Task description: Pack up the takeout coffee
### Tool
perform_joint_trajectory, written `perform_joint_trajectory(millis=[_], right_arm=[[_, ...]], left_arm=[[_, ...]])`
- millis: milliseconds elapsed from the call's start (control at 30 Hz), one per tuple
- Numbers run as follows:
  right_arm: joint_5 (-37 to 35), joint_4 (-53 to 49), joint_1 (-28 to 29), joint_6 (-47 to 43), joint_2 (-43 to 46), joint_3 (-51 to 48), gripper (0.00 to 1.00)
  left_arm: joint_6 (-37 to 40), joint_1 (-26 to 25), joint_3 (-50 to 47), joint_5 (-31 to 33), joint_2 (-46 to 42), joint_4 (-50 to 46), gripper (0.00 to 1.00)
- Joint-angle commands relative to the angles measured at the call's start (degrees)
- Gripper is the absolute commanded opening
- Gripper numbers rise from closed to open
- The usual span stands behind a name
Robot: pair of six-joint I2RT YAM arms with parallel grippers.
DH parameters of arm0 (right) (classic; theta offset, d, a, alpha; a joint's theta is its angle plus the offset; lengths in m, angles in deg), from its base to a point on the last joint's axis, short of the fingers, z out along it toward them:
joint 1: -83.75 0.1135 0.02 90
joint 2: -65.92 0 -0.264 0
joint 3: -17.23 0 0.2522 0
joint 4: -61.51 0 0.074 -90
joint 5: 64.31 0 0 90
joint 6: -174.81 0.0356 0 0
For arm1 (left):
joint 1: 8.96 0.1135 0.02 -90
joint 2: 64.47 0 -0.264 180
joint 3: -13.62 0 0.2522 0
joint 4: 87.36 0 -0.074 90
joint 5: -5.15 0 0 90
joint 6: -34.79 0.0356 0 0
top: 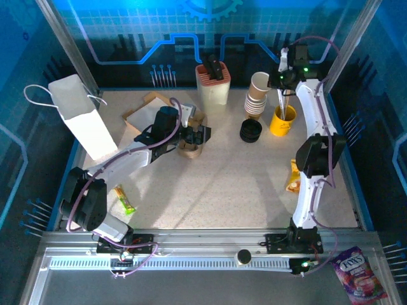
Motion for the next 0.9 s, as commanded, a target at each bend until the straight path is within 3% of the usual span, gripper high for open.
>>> perform_joint_trajectory(millis=[0,100,300,500,667,867], right_arm=[[1.2,1.5,1.0,0.7,7.5,-0.8,0.03],[0.7,3.8,3.3,0.7,13.4,-7.0,0.02],[-2.3,13.0,11.2,2.1,30.4,-34.7,0.03],[-7.8,12.5,20.4,0.7,40.9,-54.5,0.03],[-6.0,16.9,29.4,1.6,43.5,-65.2,0.03],[-7.0,24.2,39.7,1.6,38.4,-68.1,0.03]], left_arm=[[-1.9,0.2,-1.7,-0.3,-1.2,3.5,1.00],[-3.7,1.8,-4.1,-1.0,-2.9,5.4,1.00],[-8.1,6.6,-13.0,-0.3,-8.8,10.6,1.00],[-10.3,8.5,-18.6,1.2,-13.6,11.6,1.00],[-10.3,8.5,-20.8,2.8,-16.9,12.2,1.00],[-9.8,8.5,-20.5,3.8,-17.6,11.8,1.00]])
